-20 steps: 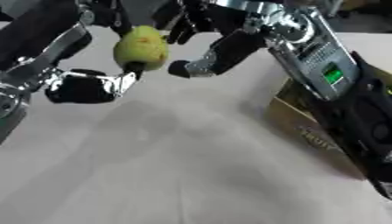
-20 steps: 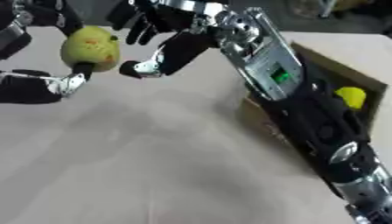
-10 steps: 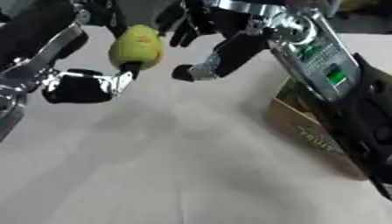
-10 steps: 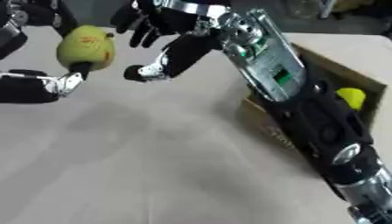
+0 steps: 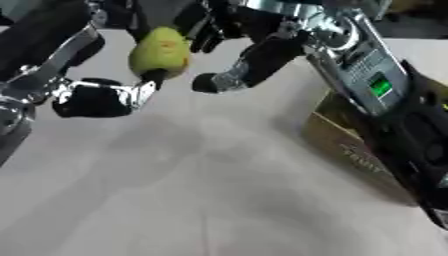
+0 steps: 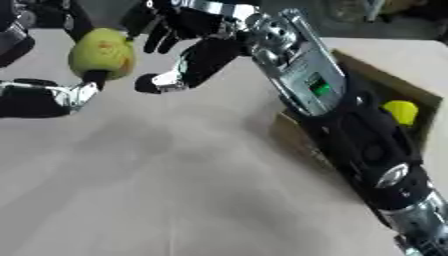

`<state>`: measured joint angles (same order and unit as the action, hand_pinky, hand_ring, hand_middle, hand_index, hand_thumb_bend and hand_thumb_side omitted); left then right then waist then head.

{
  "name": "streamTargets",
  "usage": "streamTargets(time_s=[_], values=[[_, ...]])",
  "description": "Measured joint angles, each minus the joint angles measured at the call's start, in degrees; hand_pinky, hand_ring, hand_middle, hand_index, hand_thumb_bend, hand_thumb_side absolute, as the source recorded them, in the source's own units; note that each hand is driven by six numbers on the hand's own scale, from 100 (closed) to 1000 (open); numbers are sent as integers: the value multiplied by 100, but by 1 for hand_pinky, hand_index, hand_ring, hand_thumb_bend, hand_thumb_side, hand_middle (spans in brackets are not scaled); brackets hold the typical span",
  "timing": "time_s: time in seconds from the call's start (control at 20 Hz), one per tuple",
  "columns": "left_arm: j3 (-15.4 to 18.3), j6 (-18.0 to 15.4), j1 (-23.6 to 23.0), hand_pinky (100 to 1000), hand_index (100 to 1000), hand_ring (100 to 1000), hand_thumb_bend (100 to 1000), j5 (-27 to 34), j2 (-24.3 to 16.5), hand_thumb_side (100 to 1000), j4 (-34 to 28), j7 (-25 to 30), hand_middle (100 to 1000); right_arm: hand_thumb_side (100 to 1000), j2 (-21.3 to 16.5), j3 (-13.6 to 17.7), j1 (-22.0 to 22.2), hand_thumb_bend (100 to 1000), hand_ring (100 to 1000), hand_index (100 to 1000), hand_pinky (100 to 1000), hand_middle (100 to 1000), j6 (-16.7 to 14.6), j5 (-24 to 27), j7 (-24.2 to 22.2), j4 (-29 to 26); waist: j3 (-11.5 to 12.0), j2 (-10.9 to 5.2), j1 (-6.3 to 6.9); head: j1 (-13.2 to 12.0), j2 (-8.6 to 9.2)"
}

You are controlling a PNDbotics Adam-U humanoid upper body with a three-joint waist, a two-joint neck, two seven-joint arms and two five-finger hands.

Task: Pick up the objects with one hand, pass them to the other hand, and then place them into the box on the other side of the table.

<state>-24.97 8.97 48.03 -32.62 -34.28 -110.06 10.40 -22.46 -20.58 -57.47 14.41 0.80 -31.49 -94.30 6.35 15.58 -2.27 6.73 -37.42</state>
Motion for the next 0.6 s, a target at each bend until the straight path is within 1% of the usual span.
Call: streamTargets(time_s=[0.6], values=[[-101, -70, 102, 679, 505, 620, 162, -70, 141, 194, 21, 81, 568, 142, 54, -12, -20, 498, 738, 837, 771, 780, 67, 51, 65, -2, 3, 0, 0, 22, -1]])
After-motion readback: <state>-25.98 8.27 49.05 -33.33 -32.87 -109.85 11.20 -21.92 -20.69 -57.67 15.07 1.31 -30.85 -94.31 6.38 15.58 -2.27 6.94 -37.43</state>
